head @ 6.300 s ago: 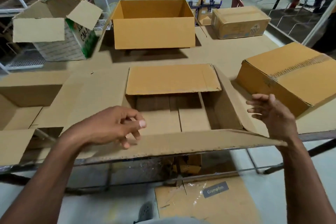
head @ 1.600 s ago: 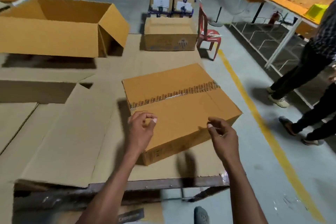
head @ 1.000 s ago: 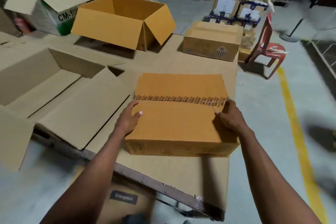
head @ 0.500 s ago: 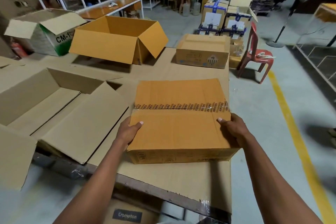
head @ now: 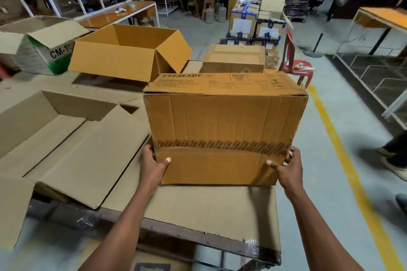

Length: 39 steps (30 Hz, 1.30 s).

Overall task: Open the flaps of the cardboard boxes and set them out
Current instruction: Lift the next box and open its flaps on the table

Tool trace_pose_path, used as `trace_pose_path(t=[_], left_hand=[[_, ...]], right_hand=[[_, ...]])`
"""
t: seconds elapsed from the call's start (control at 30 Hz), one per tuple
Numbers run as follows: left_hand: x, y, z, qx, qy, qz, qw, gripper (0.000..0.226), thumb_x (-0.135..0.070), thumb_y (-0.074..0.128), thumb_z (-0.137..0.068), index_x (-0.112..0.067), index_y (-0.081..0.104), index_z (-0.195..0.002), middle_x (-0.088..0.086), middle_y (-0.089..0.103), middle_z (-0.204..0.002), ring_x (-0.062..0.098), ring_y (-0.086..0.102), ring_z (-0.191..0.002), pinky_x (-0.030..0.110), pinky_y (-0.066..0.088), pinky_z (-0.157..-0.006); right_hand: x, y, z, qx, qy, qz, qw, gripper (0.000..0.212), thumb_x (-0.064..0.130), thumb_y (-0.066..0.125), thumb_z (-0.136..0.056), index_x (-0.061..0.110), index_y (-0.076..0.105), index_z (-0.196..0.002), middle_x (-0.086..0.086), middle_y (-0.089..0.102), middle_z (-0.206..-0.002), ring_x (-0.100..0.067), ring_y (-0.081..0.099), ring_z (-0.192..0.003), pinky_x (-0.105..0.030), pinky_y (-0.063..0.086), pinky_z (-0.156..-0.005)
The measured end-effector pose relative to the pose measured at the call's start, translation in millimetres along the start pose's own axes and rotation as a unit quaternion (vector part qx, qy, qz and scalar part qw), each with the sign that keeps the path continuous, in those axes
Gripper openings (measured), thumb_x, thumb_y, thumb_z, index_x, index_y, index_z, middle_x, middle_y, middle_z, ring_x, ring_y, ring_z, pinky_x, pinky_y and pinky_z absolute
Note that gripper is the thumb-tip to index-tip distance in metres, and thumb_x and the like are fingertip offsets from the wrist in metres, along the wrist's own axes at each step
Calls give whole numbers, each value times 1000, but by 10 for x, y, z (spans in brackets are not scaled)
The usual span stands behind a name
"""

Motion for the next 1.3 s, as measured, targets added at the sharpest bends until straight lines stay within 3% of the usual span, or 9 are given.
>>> trace_pose_path(t=[0.17, 0.37, 0.53, 0.67, 0.77, 0.97, 1.1, 1.2, 1.3], left_hand=[[75, -46, 80, 34, -34, 6, 999, 45, -22, 69, -92, -35, 47, -129, -7, 61, -128, 18, 59, -115, 42, 49, -101], [-357, -216, 131, 85, -6, 68, 994, 30, -48, 59, -94, -46, 50, -122, -19, 58, -129, 2, 54, -113, 36, 43, -87], [-778, -315, 100, 62, -31, 100, 993, 92, -91, 51, -71, -41, 36, -147, -13, 40, -155, 21, 37, -143, 62, 36, -109], [-1177, -339, 128, 69, -34, 141, 987, 103, -100, 45, -57, -52, 34, -148, -8, 32, -162, 29, 26, -149, 71, 35, -106], [-1309, -317, 95, 45, -43, 152, 986, 102, -103, 43, -53, -54, 40, -143, -4, 35, -160, 35, 29, -148, 72, 40, -99], [-1314, -250, 105, -24, -44, 159, 986, 83, -80, 52, -81, -35, 39, -150, 1, 36, -159, 35, 32, -145, 71, 43, -99], [-1230, -281, 104, -6, -29, 225, 974, 65, -66, 66, -76, -39, 55, -134, -3, 55, -143, 31, 43, -138, 73, 43, -95], [-1097, -257, 128, 10, 9, 260, 966, 39, -41, 62, -87, -35, 60, -125, -3, 67, -125, 25, 56, -123, 55, 53, -88], [-877, -210, 178, 24, 35, 243, 969, 42, -24, 57, -86, -29, 55, -128, -3, 69, -121, 20, 61, -116, 43, 53, -90]], right_hand=[[-78, 40, 184, 8, -7, 29, 1000, 68, 15, 81, -81, 25, 37, -132, -7, 59, -130, -24, 58, -114, -47, 51, -100], [465, -65, 341, 9, -69, -119, 990, 46, 42, 58, -96, 24, 44, -136, 15, 56, -122, 1, 55, -107, -23, 45, -81], [1094, -213, 353, -10, -64, -145, 987, 66, 77, 42, -86, 33, 49, -135, 14, 55, -130, -15, 53, -121, -38, 44, -89], [1511, -292, 312, 9, -31, -144, 989, 65, 80, 31, -88, 39, 58, -130, 7, 54, -140, -26, 50, -127, -50, 43, -99], [1658, -258, 302, 9, -8, -125, 992, 52, 79, 36, -88, 44, 62, -115, 8, 56, -132, -26, 51, -122, -56, 40, -105], [1535, -215, 250, -43, -62, -101, 992, 37, 62, 56, -89, 39, 61, -118, 11, 63, -127, -23, 57, -121, -59, 44, -103], [1434, -277, 271, -12, -114, -123, 986, 26, 55, 57, -91, 39, 61, -111, 5, 67, -123, -22, 60, -117, -50, 49, -95], [1235, -344, 220, 8, -132, -187, 973, 30, 40, 63, -89, 31, 59, -118, -4, 66, -124, -19, 61, -108, -36, 48, -82], [912, -370, 199, 20, -140, -240, 960, 30, 18, 62, -89, 28, 59, -117, -5, 64, -115, -19, 61, -102, -30, 52, -82]])
Point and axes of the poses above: each hand's wrist, its own z-axis away from the middle knuckle, its own y-axis out of the palm, x = y × z, the point moved 2 cm from there along -z, towards the middle knuckle
